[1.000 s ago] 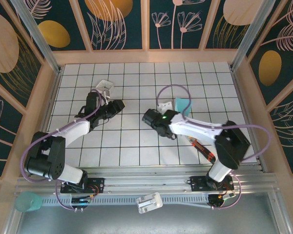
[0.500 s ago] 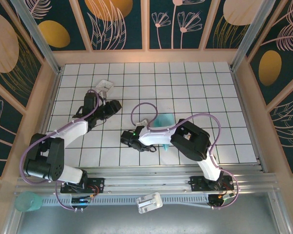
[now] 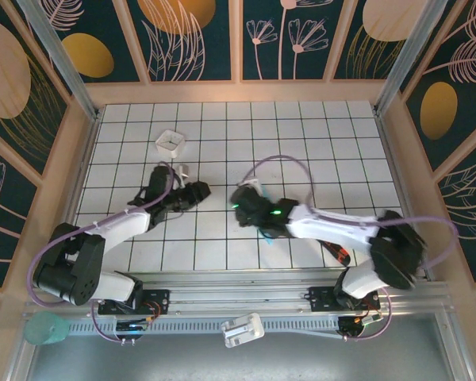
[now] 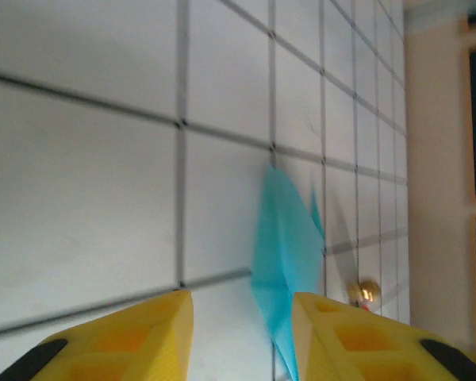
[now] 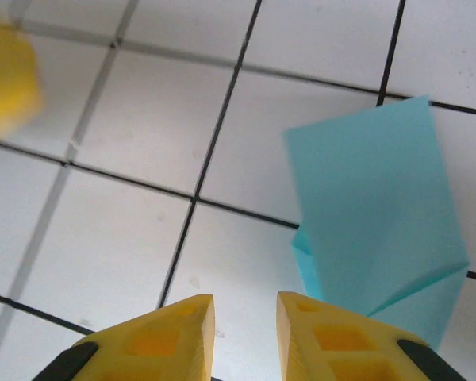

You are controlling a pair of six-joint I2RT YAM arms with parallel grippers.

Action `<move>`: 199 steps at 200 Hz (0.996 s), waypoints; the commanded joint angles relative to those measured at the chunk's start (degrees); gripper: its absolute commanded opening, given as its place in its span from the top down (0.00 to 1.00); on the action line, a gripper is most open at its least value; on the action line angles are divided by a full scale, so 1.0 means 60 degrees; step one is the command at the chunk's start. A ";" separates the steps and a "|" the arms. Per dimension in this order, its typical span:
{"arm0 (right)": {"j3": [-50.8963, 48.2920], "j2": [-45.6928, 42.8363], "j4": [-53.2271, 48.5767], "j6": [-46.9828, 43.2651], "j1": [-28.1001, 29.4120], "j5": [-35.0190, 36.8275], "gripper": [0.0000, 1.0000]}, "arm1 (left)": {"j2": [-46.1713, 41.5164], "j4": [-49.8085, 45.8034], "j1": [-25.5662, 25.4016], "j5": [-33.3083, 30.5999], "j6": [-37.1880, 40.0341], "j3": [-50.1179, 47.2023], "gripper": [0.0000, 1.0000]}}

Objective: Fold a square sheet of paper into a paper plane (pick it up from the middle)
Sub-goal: Turn over the paper at the center of the table, then rotate the paper at the center of the table.

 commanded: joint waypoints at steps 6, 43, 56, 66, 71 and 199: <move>-0.2222 -0.1234 0.1880 0.0215 -0.1684 -0.3003 0.76 | 0.0847 0.1824 -0.1351 0.0446 -0.1150 0.0061 0.66; -0.3318 -0.1329 0.2909 0.0527 -0.2560 -0.3596 0.89 | 0.2722 0.2655 -0.2419 0.1084 -0.1439 0.1269 0.72; -0.3535 -0.1096 0.3249 0.0806 -0.2603 -0.3594 0.93 | 0.3286 0.2376 -0.2434 0.1063 -0.1335 0.1588 0.77; -0.3656 -0.0853 0.3520 0.1013 -0.2625 -0.3612 0.95 | 0.3640 0.2248 -0.2411 0.0968 -0.1278 0.1777 0.81; -0.3705 -0.0722 0.3683 0.1094 -0.2618 -0.3670 0.96 | 0.3806 0.2182 -0.2393 0.0989 -0.1224 0.1895 0.83; -0.3437 0.1642 0.5694 0.3483 -0.1695 -0.2792 1.00 | 0.4978 -0.0038 -0.1207 0.0742 0.1001 0.3470 0.78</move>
